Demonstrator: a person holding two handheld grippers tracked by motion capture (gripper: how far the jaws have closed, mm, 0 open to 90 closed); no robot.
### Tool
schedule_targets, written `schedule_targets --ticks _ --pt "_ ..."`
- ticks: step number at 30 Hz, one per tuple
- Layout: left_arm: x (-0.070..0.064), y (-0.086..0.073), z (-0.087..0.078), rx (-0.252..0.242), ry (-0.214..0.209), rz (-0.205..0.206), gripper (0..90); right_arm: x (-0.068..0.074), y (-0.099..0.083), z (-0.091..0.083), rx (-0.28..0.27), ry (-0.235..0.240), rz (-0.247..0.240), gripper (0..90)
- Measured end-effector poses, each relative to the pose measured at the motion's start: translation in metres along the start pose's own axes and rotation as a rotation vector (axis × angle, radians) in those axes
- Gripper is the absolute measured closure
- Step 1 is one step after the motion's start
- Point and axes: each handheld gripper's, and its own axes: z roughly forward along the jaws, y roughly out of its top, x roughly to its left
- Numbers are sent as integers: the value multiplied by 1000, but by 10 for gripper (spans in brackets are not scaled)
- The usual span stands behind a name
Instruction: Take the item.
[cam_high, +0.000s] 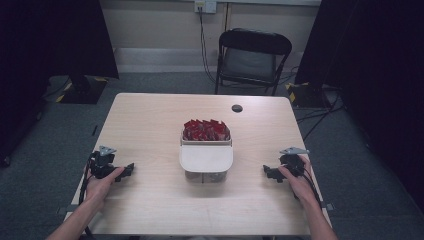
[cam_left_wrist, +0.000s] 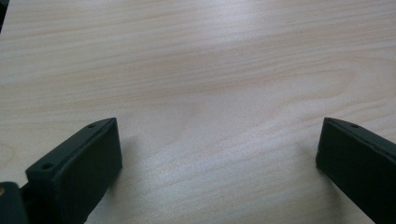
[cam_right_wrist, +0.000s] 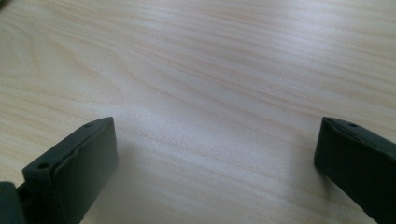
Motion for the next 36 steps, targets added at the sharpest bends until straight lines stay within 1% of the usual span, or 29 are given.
schedule_targets --ticks 9,12,14,15,16,17,18,19,21,22,23,29,32,33,35,36 --pt "0 0 0 1 -1 1 0 0 0 0 1 -1 1 0" --pt "0 0 -1 -1 -11 15 13 0 0 0 0 -2 1 0" --pt "-1 0 -2 -6 -20 22 44 0 0 0 0 -2 1 0" --pt "-2 0 -3 -9 -28 32 70 0 0 0 1 -2 2 0" --pt "-2 0 -3 -9 -28 32 108 0 0 0 1 -2 2 0" --pt "-3 1 -4 -13 -36 43 108 0 0 0 1 -3 2 0" --pt "-5 3 -4 -20 -45 51 178 0 0 0 1 -4 3 0" --pt "-6 3 -5 -19 -47 52 156 0 0 0 1 -4 3 0" --pt "-7 4 -5 -18 -47 57 164 1 0 0 1 -5 4 0" --pt "-7 5 -6 -28 -56 47 157 1 0 0 1 -5 4 0" --pt "-8 6 -7 -35 -60 50 158 1 0 0 1 -5 5 0" --pt "-10 8 -9 -34 -79 57 159 1 0 0 1 -5 4 0" --pt "-12 12 -12 -57 -100 70 161 1 0 0 1 -5 5 0" --pt "-13 13 -13 -62 -102 89 164 1 0 0 1 -5 4 0" --pt "-14 13 -14 -65 -100 97 168 1 0 0 1 -5 4 0" --pt "-16 14 -16 -77 -110 108 175 1 0 0 1 -5 5 0"
